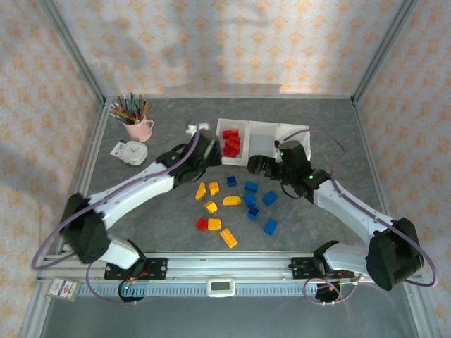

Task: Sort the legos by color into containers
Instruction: Place the lego in the container, then move the lego to the bottom-center of the table.

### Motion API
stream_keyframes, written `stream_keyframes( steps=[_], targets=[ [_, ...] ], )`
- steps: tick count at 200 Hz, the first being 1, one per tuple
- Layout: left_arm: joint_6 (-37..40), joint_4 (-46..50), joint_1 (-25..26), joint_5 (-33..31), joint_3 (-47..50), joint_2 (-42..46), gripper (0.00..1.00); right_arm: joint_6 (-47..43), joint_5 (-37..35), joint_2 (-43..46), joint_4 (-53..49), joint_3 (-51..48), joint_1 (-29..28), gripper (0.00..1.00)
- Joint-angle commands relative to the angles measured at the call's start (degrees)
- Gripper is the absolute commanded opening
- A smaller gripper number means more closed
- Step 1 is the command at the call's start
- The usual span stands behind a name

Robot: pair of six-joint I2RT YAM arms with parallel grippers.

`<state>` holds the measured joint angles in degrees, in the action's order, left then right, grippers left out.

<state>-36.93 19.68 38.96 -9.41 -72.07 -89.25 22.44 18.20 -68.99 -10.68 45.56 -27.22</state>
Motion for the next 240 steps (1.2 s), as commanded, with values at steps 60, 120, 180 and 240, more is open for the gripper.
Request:
stream_keyframes(
  steps=[60,120,180,240],
  targets=[
    [7.3,2.4,-4.4,-6.2,-30.9,-31.0,0.45,-1.2,0.4,-0.5,1.0,2.0,3.4,1.0],
    [7.8,3.3,-4.9,-1.0,-28.7,-27.3,0.57,-3.5,3.4,-0.8,-0.1,2.4,3.2,1.0],
    [3.6,1.0,-1.9,2.1,-0.6,-4.6,0.65,-6.1,3.1,-1.7,-3.0,2.1,-3.2,1.0],
    [-7.0,9.9,5.2,1.6,20.1,13.9,0.71,-5.8,2.0,-1.0,-4.6,-1.5,-13.2,1.0]
  ],
)
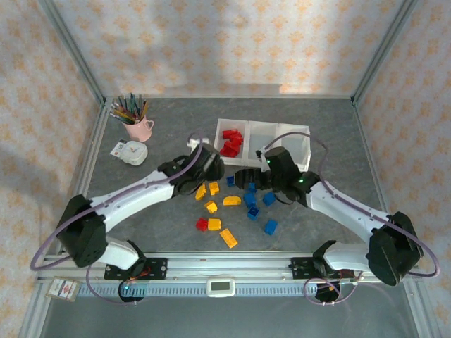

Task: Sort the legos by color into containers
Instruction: Move the lego to the bottom-center of the table.

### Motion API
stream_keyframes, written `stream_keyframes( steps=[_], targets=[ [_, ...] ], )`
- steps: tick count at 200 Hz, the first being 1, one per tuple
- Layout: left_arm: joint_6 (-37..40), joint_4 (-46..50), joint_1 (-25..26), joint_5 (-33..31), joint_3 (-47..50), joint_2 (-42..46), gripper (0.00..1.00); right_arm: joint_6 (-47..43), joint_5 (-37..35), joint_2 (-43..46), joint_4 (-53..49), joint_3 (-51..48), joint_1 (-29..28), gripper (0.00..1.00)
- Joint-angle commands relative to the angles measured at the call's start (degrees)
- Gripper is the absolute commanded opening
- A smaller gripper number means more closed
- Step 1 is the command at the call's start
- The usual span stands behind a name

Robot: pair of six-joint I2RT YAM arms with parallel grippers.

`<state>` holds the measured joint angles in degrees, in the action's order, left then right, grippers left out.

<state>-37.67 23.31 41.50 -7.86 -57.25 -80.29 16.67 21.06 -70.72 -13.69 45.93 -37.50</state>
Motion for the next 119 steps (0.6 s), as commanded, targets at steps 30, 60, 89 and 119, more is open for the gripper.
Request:
stream_keyframes(
  steps=[30,60,89,119],
  targets=[
    [-10.7,6.8,7.3,3.5,12.2,10.4,0.74,1.4,0.9,2.3,2.1,-6.4,-8.2,1.0],
    [-14.6,8.7,10.4,5.0,16.2,12.4,0.76,2.6,-1.0,2.1,3.0,-8.7,-11.7,1.0],
    [-15.3,5.3,11.5,8.7,20.6,13.7,0.76,4.3,-0.8,2.6,5.0,-11.3,-11.8,1.0],
    [-14.9,5.1,13.4,9.6,21.3,12.0,0.76,4.8,-1.6,2.7,5.1,-11.9,-11.8,1.0]
  ],
)
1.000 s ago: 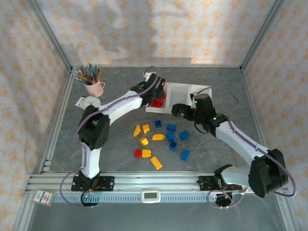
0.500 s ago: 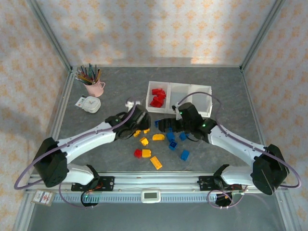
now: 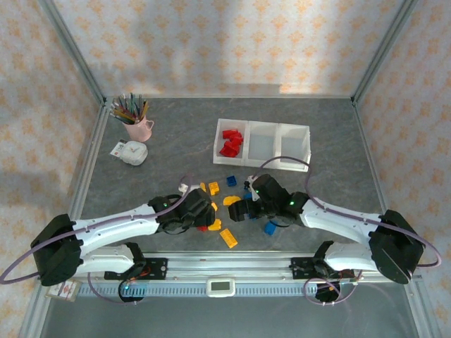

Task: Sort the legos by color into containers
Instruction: Move the lego to the bottom-center of the table.

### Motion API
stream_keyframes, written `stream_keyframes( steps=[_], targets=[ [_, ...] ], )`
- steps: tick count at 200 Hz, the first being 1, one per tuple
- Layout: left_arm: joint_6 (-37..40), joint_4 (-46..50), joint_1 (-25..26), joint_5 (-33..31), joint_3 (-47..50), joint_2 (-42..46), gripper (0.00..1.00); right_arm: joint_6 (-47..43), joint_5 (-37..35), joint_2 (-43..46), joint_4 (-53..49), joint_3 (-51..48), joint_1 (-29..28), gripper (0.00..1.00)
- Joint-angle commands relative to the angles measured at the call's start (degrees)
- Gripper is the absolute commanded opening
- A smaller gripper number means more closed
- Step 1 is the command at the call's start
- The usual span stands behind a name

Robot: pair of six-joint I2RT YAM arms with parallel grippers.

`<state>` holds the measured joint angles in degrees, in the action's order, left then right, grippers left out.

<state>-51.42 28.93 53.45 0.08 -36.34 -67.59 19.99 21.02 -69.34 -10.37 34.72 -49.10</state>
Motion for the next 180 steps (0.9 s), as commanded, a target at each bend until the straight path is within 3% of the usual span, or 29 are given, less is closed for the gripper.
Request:
stream_keyframes(
  steps=[1,32,72,122,180],
  targets=[
    [-1.2,-0.5,1.5,1.7,0.4,-0.7,0.76,1.5,-1.6,1.3,1.7,-0.7,-0.2,1.0],
    [-0.7,-1.1,2.9,2.2,0.8,-3.3,0.74,1.8,-1.9,1.3,1.8,-0.7,-0.2,1.0],
    [-1.5,0.3,3.1,-2.5,1.2,-5.0,0.68,2.3,-2.3,1.3,1.4,-0.8,-0.2,1.0],
    [-3.9,1.2,3.1,-5.3,3.1,-2.2,0.55,2.7,-2.6,3.1,1.1,-0.3,-0.2,1.0],
    [-5.9,0.2,3.1,-4.8,6.1,1.2,0.5,2.9,-2.2,2.3,1.2,0.7,-0.2,1.0]
  ],
)
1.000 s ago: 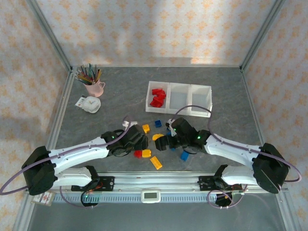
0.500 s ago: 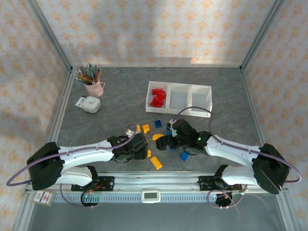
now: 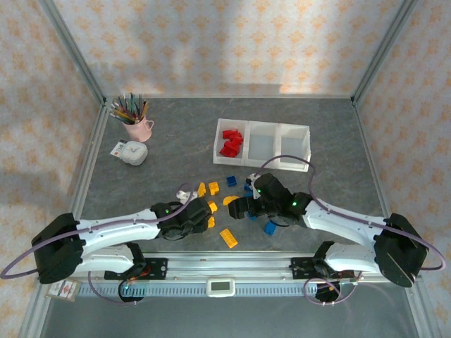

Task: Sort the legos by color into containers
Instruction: Move the lego to the bottom-center of the table, then separate the legos at the bottom-center of the table.

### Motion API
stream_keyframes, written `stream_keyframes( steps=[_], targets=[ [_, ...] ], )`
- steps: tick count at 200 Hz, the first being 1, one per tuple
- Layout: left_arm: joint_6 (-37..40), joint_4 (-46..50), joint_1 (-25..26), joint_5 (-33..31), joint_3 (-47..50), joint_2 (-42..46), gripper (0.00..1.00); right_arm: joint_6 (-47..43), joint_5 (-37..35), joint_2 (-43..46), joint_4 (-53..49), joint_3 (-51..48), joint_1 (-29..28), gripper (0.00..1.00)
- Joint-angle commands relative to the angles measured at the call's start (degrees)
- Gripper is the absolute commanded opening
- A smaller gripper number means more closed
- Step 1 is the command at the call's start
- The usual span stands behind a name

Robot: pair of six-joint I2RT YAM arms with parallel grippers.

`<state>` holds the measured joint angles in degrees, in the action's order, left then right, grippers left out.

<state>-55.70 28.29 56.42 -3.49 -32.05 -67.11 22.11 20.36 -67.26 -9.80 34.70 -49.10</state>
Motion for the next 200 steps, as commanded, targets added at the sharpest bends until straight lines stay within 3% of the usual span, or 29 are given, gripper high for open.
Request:
stream_keyframes(
  steps=[1,53,73,145,200],
  targets=[
    [-1.6,1.0,0.2,-1.3,1.8,0.7,0.5,0.8,-1.6,0.2,0.6,0.7,-0.2,1.0],
    [-2.6,1.4,0.1,-3.1,1.4,3.5,0.51,0.9,-1.6,-0.1,0.5,0.9,-0.2,1.0],
    [-3.6,3.4,0.0,-4.3,1.4,4.2,0.46,0.8,-1.9,-0.1,0.7,0.7,-0.2,1.0],
    [-2.4,0.2,0.0,-1.8,2.4,1.2,0.47,0.7,-1.5,-0.1,1.0,1.1,-0.2,1.0],
    [-2.9,1.9,-0.1,-2.6,2.4,1.7,0.4,0.7,-1.8,-0.1,0.7,1.3,-0.1,1.0]
  ],
)
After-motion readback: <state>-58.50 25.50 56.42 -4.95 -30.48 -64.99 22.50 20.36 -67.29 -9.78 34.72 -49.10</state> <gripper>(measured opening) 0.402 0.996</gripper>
